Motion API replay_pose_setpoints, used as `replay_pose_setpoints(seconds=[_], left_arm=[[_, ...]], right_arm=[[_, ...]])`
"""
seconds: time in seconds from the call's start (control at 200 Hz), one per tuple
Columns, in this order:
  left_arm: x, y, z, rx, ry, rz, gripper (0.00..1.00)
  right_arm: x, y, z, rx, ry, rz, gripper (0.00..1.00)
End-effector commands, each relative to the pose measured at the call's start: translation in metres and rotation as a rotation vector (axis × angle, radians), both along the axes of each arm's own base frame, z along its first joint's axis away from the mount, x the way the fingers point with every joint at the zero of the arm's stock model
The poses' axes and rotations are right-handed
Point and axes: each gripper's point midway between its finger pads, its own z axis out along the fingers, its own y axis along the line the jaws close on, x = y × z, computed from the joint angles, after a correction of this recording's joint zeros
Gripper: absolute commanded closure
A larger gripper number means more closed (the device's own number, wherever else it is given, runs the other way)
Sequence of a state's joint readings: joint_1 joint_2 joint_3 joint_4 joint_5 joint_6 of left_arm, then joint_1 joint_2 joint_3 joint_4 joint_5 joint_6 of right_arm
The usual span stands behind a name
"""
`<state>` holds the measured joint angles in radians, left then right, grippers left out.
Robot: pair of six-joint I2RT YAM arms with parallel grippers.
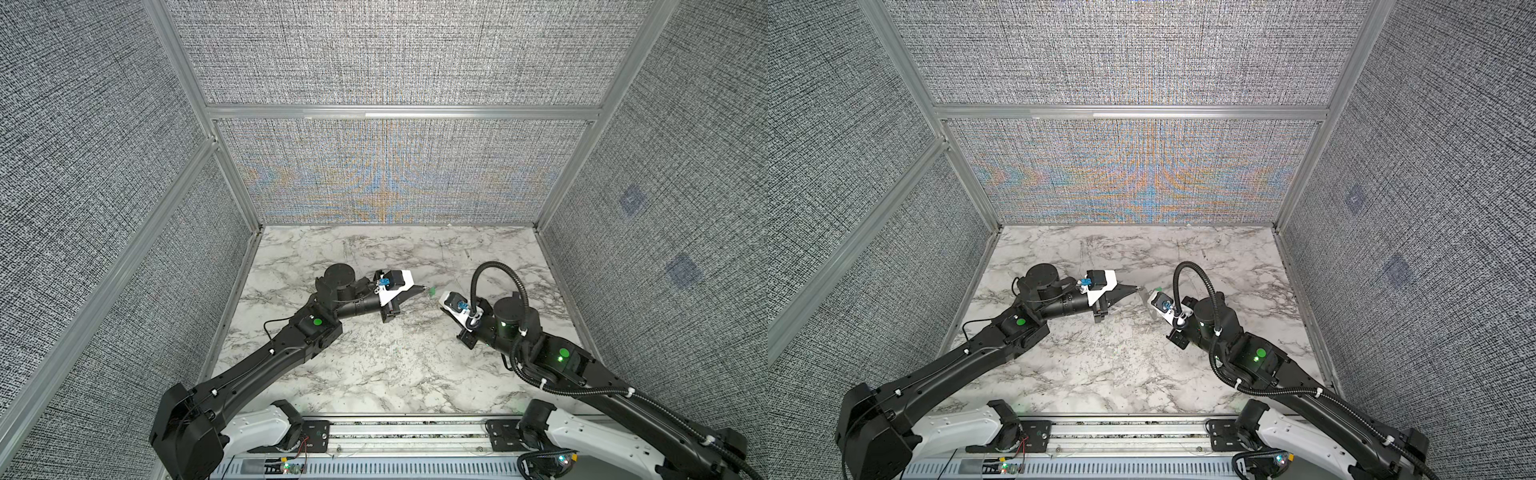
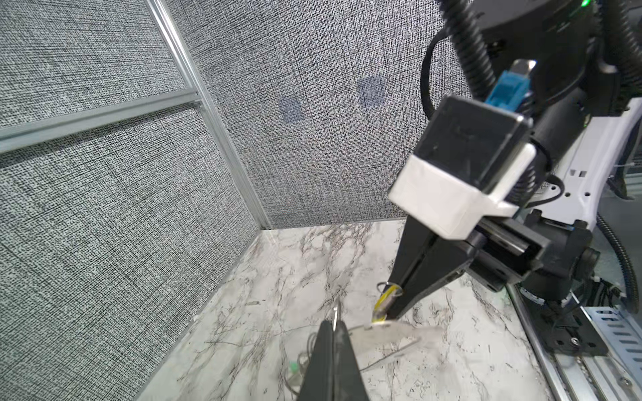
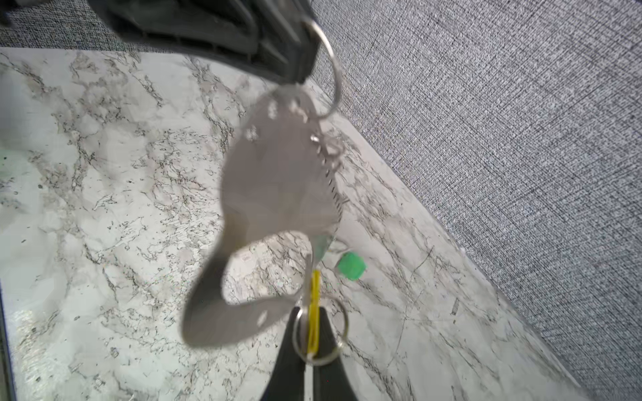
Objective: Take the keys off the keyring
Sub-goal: 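Pull the right gripper away from the left, sliding the yellow-tag key off the ring, then drop the yellow-tag key with the right gripper while the left sets down the plate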
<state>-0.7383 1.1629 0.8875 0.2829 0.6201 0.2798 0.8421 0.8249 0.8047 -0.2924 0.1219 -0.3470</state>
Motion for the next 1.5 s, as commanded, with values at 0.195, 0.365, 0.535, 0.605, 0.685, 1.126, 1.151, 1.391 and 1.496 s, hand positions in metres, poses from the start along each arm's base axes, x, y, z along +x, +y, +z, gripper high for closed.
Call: replay_pose_setpoints(seconds=[0.195, 0.365, 0.535, 0.605, 0.685, 1.126, 1.151, 1.391, 1.496], left_arm=[[0.011, 0.013, -0.016, 0.034, 0.000, 0.061, 1.00], [0.016, 0.028, -0.037, 0.095, 0.015, 0.135, 1.00], [0.021, 0.049, -0.059, 0.171, 0.026, 0.213, 1.00], [0.023, 0.056, -0.071, 0.199, 0.040, 0.241, 1.00], [0.024, 0.064, -0.079, 0.223, 0.044, 0.272, 1.00], [0.029, 0.088, -0.107, 0.312, 0.068, 0.348, 1.00], [0.029, 0.089, -0.108, 0.312, 0.069, 0.350, 1.00], [0.030, 0.089, -0.122, 0.321, 0.106, 0.355, 1.00], [0.033, 0.086, -0.129, 0.327, 0.123, 0.348, 1.00]], right_arm=[[0.019, -0.023, -0.025, 0.014, 0.132, -0.144, 1.00], [0.029, -0.038, -0.061, 0.002, 0.277, -0.227, 1.00], [0.033, -0.045, -0.107, -0.052, 0.402, -0.255, 1.00], [0.034, -0.044, -0.123, -0.091, 0.432, -0.251, 1.00], [0.036, -0.044, -0.141, -0.134, 0.470, -0.247, 1.00], [0.037, -0.047, -0.234, -0.340, 0.650, -0.216, 1.00], [0.037, -0.048, -0.236, -0.346, 0.655, -0.220, 1.00], [0.045, -0.058, -0.248, -0.377, 0.667, -0.272, 1.00], [0.052, -0.064, -0.247, -0.359, 0.653, -0.310, 0.92]])
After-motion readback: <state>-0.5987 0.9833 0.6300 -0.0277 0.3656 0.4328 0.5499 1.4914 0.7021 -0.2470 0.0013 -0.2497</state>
